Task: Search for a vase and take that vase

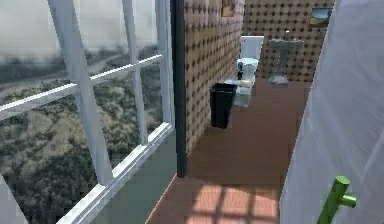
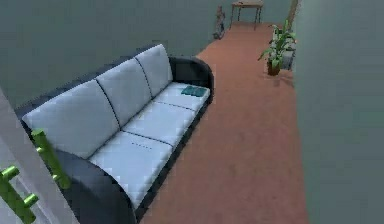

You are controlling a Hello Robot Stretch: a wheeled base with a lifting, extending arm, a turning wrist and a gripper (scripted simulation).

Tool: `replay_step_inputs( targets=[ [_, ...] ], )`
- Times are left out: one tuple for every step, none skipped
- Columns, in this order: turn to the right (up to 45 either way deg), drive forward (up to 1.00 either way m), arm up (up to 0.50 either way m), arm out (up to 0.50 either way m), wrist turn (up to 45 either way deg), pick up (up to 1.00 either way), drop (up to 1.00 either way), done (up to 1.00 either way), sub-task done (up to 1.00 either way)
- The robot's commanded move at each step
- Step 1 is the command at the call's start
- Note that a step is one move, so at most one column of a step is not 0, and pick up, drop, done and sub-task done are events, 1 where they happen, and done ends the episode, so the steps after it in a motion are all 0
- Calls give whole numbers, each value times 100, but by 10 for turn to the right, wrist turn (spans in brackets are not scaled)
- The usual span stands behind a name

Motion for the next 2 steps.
replay_step_inputs(
  targets=[
    [0,35,0,0,0,0,0,0,0],
    [180,0,0,0,0,0,0,0,0]
  ],
)
